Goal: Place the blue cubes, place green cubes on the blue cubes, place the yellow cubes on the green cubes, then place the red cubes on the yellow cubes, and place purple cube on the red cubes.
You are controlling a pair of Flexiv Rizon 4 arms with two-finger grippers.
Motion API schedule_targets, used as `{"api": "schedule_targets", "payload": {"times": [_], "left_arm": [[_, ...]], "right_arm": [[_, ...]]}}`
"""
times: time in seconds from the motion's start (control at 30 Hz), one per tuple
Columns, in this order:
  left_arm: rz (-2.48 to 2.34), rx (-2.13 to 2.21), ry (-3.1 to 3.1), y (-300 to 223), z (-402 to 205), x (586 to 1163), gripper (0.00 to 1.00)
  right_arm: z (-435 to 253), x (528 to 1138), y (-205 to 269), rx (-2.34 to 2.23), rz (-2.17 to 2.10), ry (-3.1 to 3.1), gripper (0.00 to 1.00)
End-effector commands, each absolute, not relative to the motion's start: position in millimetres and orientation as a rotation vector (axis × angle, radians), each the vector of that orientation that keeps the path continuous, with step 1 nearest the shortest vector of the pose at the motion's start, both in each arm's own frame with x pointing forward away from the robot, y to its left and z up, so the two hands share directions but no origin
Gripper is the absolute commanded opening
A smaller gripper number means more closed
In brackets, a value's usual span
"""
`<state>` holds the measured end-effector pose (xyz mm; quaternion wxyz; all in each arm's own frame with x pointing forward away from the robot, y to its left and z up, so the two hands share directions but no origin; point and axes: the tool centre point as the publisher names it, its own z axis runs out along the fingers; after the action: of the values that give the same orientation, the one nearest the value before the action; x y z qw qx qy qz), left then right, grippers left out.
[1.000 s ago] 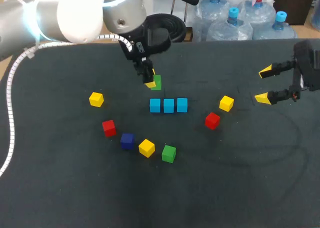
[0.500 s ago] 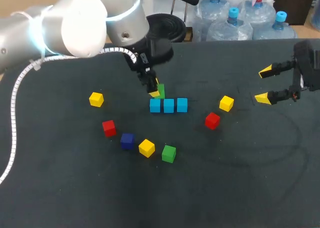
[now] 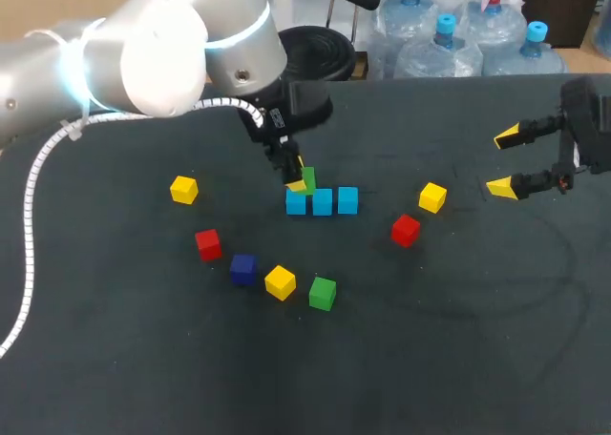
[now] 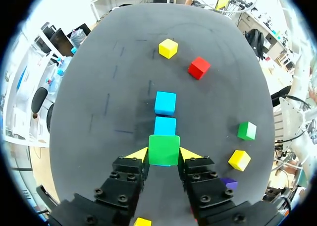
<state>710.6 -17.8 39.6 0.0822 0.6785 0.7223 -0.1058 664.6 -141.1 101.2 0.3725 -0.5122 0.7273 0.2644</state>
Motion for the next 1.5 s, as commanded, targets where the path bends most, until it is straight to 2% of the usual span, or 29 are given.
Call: {"api": "schedule_targets", "payload": {"times": [0.03,1.5], "left_arm": [[-0.318,2.032,2.157,-20.1,36.9,711.5,0.00],[-0.313,2.088,2.154,-22.3,28.6,712.3,0.00]], "right_arm": [[100.7,664.9,-140.8,-1.312,0.678,1.862,1.00],[100.7,664.9,-140.8,-1.312,0.678,1.862,1.00]]}}
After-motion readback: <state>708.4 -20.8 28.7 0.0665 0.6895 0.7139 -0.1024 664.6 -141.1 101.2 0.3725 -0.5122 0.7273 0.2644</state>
